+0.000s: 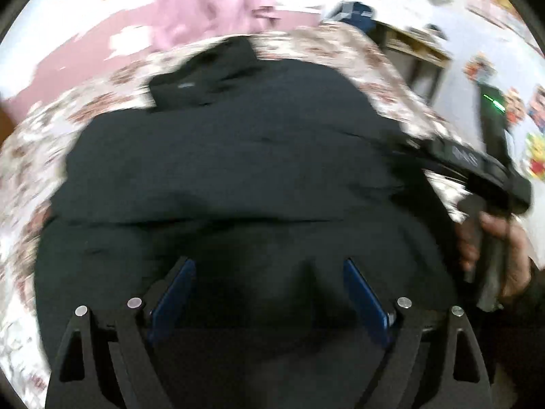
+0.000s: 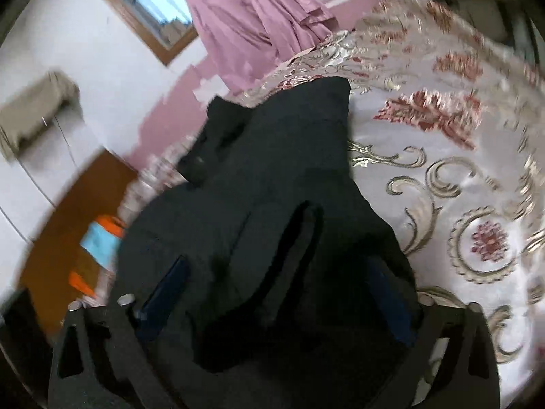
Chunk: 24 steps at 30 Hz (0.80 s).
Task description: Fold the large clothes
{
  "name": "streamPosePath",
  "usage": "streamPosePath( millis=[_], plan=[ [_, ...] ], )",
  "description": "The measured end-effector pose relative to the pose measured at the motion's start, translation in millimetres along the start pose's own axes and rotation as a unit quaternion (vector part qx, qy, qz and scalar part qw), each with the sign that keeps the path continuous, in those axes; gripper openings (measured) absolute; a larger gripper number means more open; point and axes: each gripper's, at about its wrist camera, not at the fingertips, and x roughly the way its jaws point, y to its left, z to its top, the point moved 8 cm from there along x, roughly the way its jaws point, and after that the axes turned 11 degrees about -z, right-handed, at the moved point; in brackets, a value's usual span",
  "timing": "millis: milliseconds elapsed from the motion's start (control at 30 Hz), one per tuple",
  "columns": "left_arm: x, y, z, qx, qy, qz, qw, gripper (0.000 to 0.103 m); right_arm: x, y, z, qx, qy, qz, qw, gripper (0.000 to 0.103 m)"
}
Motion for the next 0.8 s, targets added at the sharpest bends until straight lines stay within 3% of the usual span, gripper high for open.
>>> streamPosePath(
  millis=[133,200,267,333,467,667,800],
  plan=[
    [-22,50,2,-0.045,-0.026,0.053,0.9972,0.088,-14,5,1,-0.009,-0.026,-0.018,0.999,0.046],
    [-31,76,5,-0.073,-0.042,0.089,0.9924,0.088,-22,1,5,-0.009,-0.053,-0.029,0.998,0.018],
    [-33,100,14,-0.092,-0.056,0.135,0.985,0.088,-36,-1,14,0.001,-0.087,-0.001,0.996,0.004],
    [-32,123,26,-0.099,-0.061,0.177,0.9773,0.088,-50,3,22,-0.01,-0.118,0.007,0.993,0.004],
    [-24,146,54,-0.085,-0.073,0.211,0.9711,0.088,-74,6,40,-0.061,-0.186,-0.037,0.98,0.003],
    [12,149,76,-0.083,-0.07,0.186,0.9765,0.088,-47,-9,46,-0.062,-0.141,-0.075,0.985,0.003],
    [48,154,71,-0.093,-0.037,0.176,0.9793,0.088,-33,-16,45,-0.055,-0.12,-0.085,0.988,0.004]
  ],
)
